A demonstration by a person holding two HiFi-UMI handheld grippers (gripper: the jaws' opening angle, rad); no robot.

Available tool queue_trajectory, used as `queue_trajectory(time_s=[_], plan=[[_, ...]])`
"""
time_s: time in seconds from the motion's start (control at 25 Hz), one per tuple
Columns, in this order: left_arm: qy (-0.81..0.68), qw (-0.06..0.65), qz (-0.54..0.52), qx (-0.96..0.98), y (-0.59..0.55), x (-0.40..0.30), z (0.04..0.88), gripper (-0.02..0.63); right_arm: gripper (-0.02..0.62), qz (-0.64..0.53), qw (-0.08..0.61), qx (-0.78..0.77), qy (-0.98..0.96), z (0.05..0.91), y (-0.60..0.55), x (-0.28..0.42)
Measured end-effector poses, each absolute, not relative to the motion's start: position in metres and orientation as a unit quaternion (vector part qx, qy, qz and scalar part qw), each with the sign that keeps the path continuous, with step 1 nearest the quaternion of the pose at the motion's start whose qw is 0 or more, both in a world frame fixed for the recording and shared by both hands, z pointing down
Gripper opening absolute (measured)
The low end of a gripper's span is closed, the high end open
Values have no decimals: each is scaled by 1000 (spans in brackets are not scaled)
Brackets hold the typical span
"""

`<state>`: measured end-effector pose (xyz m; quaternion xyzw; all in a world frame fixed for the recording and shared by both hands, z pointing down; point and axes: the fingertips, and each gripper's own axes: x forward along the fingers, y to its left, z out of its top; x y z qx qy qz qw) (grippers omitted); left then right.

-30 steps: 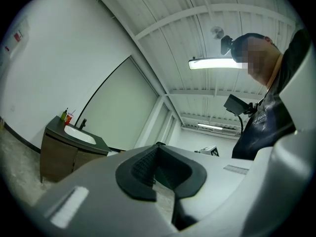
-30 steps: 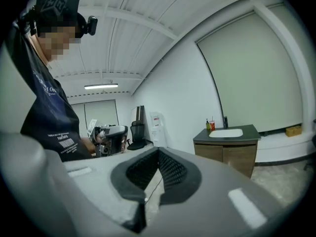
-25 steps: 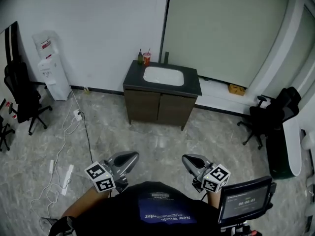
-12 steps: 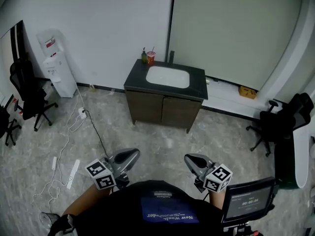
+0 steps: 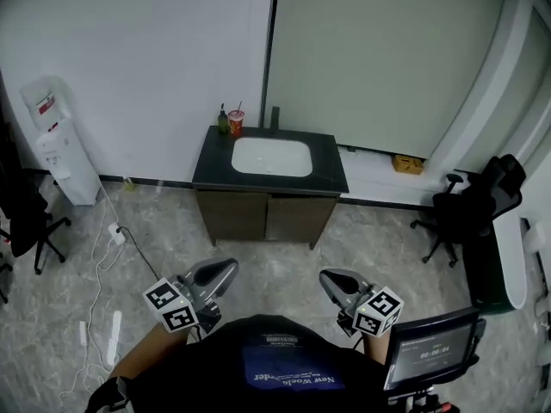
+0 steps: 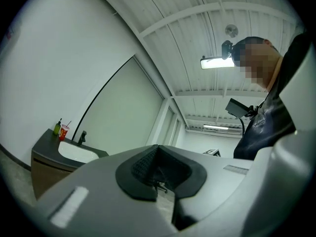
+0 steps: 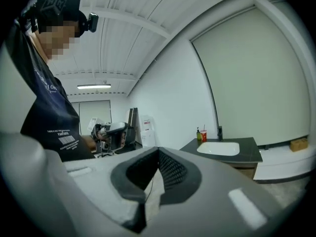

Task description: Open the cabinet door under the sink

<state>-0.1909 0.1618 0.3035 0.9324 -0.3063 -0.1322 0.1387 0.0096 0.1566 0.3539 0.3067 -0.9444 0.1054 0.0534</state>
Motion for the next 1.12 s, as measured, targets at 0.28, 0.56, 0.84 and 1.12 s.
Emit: queue_trajectory(time_s=[0.28, 0.56, 0.84, 1.12], plan=[[-275, 134, -119, 945, 98, -230, 303, 0, -2, 114, 61, 332, -934, 352, 99, -33], [-294, 159, -111, 936, 53, -234, 327, 0, -2, 138, 66, 316, -936, 371, 42, -35], [-336, 152, -107, 923, -12, -191, 326, 0, 0, 126, 61, 260, -955, 368, -42, -2], [-376, 148, -101, 909, -70, -138, 328, 0, -2, 123, 59, 220, -966, 363, -111, 48]])
